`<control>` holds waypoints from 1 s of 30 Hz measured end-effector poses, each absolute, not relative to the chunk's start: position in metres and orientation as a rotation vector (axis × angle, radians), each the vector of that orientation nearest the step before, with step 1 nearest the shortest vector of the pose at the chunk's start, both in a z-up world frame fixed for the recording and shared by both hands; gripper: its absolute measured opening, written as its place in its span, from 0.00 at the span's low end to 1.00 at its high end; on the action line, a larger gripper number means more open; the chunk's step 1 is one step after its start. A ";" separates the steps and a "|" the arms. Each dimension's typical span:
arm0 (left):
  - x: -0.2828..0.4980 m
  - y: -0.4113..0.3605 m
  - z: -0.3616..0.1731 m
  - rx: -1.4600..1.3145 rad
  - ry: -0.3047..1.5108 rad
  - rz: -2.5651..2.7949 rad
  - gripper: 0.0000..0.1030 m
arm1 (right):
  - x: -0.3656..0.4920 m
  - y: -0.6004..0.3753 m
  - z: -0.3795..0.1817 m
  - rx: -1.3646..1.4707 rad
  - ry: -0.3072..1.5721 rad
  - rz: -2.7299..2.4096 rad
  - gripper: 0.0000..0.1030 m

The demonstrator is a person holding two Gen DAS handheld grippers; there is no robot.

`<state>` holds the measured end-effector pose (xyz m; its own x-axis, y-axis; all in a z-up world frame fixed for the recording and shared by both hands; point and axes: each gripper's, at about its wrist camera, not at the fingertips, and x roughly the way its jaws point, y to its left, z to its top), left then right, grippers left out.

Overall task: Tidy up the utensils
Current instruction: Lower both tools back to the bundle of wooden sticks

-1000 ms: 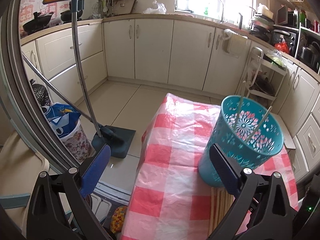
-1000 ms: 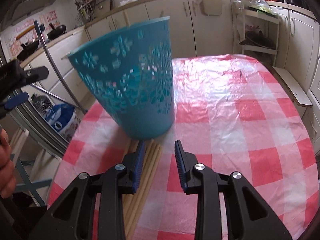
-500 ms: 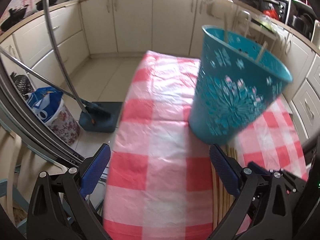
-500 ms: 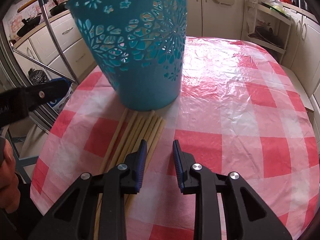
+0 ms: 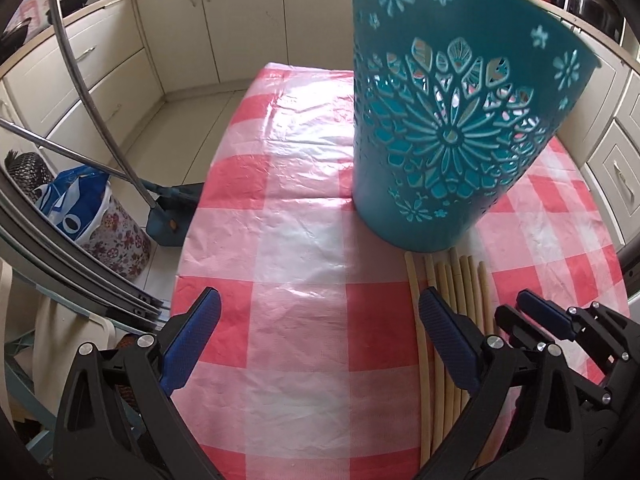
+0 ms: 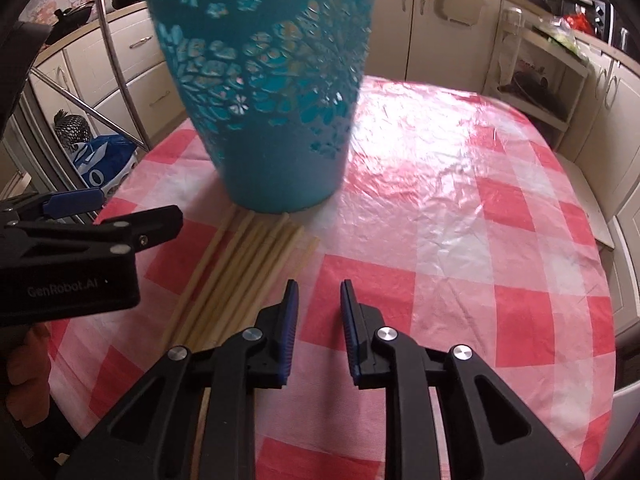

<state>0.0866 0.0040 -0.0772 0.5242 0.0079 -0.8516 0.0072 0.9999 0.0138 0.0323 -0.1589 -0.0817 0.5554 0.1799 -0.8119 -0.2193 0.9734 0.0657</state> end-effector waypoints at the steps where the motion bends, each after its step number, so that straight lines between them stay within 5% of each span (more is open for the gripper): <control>1: 0.088 0.003 -0.079 0.019 1.024 0.003 0.92 | 0.032 -0.160 -0.081 -0.042 0.956 0.239 0.21; 9: 0.092 -0.003 -0.086 0.034 1.046 0.002 0.92 | 0.035 -0.177 -0.076 0.161 0.956 0.320 0.22; 30: 0.095 -0.010 -0.094 0.060 1.069 0.001 0.92 | 0.035 -0.147 -0.081 -0.065 0.957 0.270 0.17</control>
<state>0.0955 -0.0100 -0.0941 0.4813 0.0304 -0.8760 0.0281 0.9984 0.0500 0.0347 -0.1468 -0.0811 0.5455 0.1990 -0.8141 -0.2563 0.9645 0.0640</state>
